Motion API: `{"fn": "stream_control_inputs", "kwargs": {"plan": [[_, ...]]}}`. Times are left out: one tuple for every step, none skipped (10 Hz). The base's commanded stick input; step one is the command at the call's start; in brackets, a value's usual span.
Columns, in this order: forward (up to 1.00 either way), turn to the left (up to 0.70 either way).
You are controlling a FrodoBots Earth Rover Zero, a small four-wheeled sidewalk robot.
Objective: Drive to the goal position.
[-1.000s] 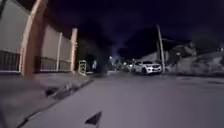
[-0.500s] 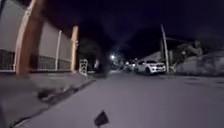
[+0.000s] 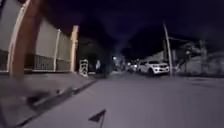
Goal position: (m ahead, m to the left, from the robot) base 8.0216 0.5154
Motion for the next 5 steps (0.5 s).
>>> {"fn": "stream_control_inputs", "kwargs": {"plan": [[0.7,-0.35],[0.7,-0.35],[0.7,-0.35],[0.7,-0.35],[0.7,-0.35]]}}
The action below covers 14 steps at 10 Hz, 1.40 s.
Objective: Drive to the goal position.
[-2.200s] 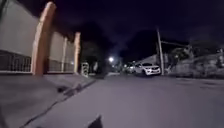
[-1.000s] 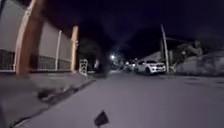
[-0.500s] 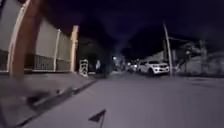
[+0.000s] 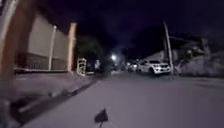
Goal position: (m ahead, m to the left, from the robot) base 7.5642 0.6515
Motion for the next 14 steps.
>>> {"fn": "stream_control_inputs", "kwargs": {"plan": [[0.7,-0.12],[0.7,0.0],[0.7,0.0],[0.7,0.0],[0.7,0.0],[0.7,-0.35],[0.7,-0.35],[0.7,-0.35],[0.7,-0.35],[0.7,-0.3],[0.7,-0.14],[0.7,0.0],[0.7,0.0],[0.7,0.0]]}}
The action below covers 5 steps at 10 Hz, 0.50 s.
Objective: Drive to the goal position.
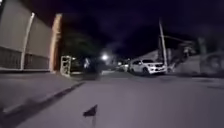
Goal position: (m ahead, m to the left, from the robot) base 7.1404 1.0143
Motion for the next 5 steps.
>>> {"fn": "stream_control_inputs", "kwargs": {"plan": [[0.7,0.0],[0.7,0.0],[0.7,0.0],[0.7,0.0],[0.7,0.0]]}}
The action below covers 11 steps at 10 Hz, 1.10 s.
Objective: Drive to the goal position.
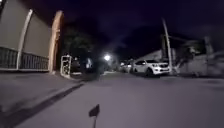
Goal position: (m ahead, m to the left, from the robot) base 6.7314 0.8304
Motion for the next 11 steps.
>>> {"fn": "stream_control_inputs", "kwargs": {"plan": [[0.7,0.0],[0.7,0.0],[0.7,0.0],[0.7,0.0],[0.7,0.0],[0.7,0.0],[0.7,0.0],[0.7,0.0],[0.7,-0.1],[0.7,-0.24],[0.7,-0.35]]}}
